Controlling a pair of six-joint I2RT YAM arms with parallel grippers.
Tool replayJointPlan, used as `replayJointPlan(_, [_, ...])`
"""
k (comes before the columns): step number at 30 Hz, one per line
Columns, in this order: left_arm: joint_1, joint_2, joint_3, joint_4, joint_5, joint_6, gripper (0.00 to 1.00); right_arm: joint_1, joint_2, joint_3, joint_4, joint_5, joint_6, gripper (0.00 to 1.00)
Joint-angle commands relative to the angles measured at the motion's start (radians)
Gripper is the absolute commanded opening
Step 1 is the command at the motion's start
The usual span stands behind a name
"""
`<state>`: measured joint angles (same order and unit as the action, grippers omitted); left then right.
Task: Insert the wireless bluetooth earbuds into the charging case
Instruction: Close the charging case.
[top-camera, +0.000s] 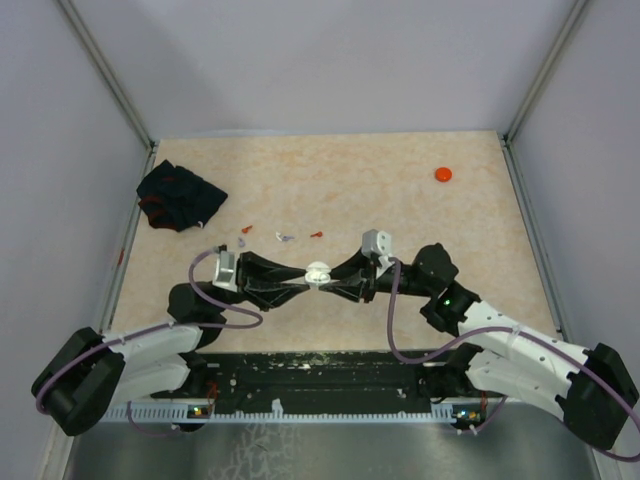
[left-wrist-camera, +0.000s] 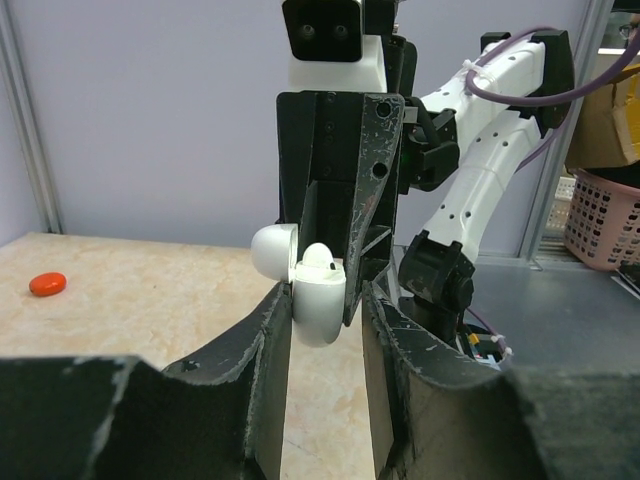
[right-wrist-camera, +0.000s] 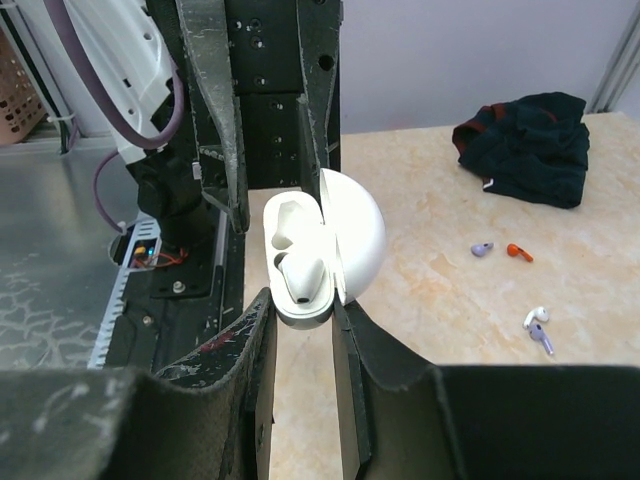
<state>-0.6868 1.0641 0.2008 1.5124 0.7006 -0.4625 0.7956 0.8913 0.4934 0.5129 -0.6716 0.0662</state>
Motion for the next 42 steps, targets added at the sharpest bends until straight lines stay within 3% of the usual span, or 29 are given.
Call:
replayJointPlan(1, [0.000,-0.006,0.037,0.001,0.046,-0.004,0.39,-0.007,0.004,0.056,-0.005,0.002,-0.029,0.00])
replayJointPlan(16, [0.000,-0.033,0.065,-0.191,0.041,0.050,0.38,-0.006,0.002,0.064,-0.016,0.008,-0.032,0.00])
replayJointPlan(25, [0.000,-0.050,0.068,-0.247,0.034,0.075,0.30,-0.007,0.001,0.070,-0.028,0.008,-0.032,0.00])
replayJointPlan(31, [0.000,-0.065,0.073,-0.268,0.021,0.072,0.40,-0.007,0.021,0.095,-0.085,0.002,-0.058,0.00])
replayJointPlan(35, [0.000,-0.072,0.110,-0.391,0.041,0.098,0.41,-0.006,0.050,0.138,-0.157,-0.014,-0.075,0.00])
replayJointPlan(39, [0.000,-0.093,0.123,-0.449,0.055,0.113,0.34,-0.007,0.067,0.165,-0.206,-0.019,-0.096,0.00])
replayJointPlan(42, [0.000,-0.109,0.123,-0.464,0.054,0.117,0.16,-0.008,0.075,0.172,-0.221,-0.017,-0.099,0.00])
